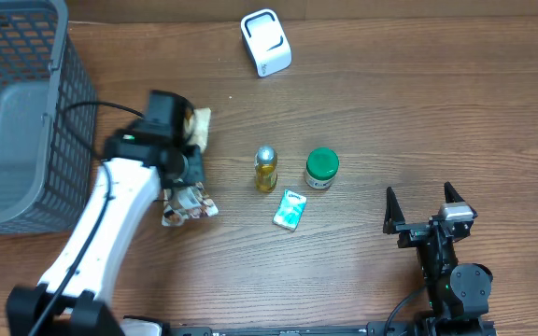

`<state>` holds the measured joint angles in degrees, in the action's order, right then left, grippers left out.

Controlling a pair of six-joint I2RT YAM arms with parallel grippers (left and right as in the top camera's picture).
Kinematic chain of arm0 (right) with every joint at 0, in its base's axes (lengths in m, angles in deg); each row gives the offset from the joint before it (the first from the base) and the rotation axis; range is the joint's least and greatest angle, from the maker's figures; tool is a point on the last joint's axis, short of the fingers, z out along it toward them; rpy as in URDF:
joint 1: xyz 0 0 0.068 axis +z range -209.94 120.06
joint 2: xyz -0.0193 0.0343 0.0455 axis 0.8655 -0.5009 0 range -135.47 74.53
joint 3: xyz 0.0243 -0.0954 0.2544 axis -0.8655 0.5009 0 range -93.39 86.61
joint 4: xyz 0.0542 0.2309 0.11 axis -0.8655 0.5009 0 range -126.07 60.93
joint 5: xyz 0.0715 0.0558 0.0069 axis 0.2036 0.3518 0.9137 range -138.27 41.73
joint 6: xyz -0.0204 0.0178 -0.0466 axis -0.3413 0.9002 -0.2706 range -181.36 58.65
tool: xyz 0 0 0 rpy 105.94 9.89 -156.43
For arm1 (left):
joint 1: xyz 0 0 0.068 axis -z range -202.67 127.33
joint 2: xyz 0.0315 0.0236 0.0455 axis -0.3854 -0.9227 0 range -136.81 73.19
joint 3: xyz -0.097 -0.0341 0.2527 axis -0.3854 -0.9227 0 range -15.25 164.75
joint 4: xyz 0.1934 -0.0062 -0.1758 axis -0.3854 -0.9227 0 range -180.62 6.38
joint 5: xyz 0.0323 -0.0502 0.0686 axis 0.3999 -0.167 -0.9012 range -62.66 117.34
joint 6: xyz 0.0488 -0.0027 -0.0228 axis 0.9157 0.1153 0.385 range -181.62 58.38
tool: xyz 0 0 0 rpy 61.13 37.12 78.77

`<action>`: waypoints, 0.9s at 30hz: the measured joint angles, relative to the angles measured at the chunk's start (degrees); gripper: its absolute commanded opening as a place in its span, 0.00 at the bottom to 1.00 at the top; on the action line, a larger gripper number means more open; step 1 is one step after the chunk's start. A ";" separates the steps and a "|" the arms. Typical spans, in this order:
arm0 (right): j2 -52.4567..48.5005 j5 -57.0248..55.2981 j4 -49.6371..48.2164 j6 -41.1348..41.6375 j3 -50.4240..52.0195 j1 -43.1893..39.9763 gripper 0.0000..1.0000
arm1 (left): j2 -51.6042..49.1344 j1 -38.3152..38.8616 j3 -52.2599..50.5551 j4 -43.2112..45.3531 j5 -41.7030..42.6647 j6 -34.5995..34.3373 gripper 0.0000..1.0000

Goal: Scan the item barcode
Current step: 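Lift the brown-and-white snack bag out and carry it to center, then lower the snack bag onto the table left of the bottle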

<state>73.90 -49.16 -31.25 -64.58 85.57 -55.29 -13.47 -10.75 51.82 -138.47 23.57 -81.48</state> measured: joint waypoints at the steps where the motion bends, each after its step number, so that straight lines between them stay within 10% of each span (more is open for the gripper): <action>1: -0.02 0.00 -0.02 -0.02 0.00 0.00 1.00 | -0.85 0.85 -0.74 0.72 -0.55 -0.48 0.04; 7: 0.00 0.00 -0.02 0.00 0.00 0.00 1.00 | -7.82 5.88 -2.10 4.42 -3.82 -2.69 0.09; 17: -0.02 0.00 -0.02 0.00 0.00 0.00 1.00 | -12.44 7.72 -2.10 5.18 -5.03 -4.13 0.62; 27: -0.02 0.00 0.02 -0.02 0.00 0.00 1.00 | -12.46 6.80 -0.31 5.66 -4.39 -3.39 0.71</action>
<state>73.88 -49.16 -31.23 -64.60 85.57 -55.29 -25.92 -3.95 51.51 -132.81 19.18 -84.86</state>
